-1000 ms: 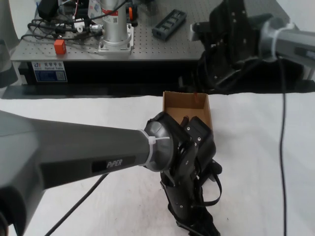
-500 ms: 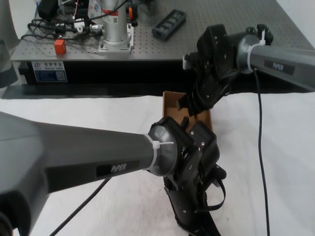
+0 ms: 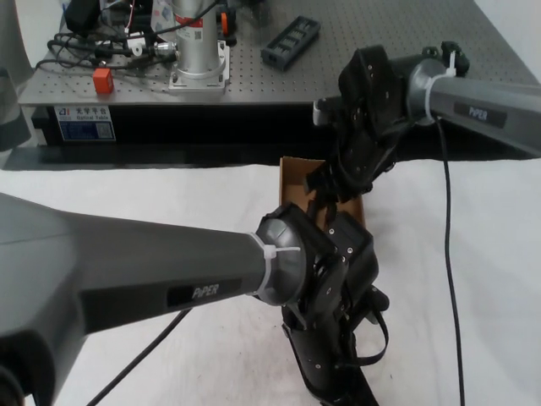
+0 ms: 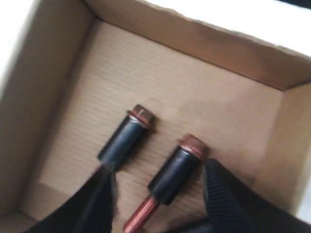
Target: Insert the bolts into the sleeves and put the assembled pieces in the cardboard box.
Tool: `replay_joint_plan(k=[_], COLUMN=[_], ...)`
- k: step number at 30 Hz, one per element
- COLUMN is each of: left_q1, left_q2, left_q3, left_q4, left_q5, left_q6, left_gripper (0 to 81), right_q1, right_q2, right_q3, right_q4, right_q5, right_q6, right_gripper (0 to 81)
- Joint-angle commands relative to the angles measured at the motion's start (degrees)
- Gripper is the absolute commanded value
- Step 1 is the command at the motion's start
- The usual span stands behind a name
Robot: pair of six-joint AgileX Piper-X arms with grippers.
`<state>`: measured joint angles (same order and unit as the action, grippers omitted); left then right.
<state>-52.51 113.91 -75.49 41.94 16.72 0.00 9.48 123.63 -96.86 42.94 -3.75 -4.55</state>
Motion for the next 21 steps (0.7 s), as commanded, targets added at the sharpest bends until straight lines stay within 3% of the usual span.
replay_joint_plan(k=[1, 6, 12, 17, 21], left_q1=[0.2, 5.3, 14.4, 19.9, 21.8], left_q2=[-1.2, -13.0, -31.5, -41.8, -46.5], left_q3=[0.2, 5.6, 19.6, 27.7, 30.9], left_q4=[1.0, -1.6, -9.4, -9.4, -9.4], left_q5=[-0.2, -6.1, -5.9, -5.9, -5.8], left_q6=[-3.0, -6.1, -11.8, -11.9, -11.9], left_gripper=[0.6, 0.6, 0.6, 0.6, 0.6], right_q1=[-0.6, -0.2, 4.9, 9.0, 9.6], right_q2=[-6.7, -14.3, -15.9, -13.0, -9.6], right_q3=[-0.8, 0.8, 6.4, 10.9, 10.9], right_q4=[-1.7, 6.4, 18.1, 16.2, 16.2], right_q5=[-5.5, -6.0, -5.5, 4.9, 7.0], right_q6=[1.1, -4.0, -12.7, -18.4, -21.2], right_gripper=[37.7, 36.7, 36.7, 36.7, 36.7])
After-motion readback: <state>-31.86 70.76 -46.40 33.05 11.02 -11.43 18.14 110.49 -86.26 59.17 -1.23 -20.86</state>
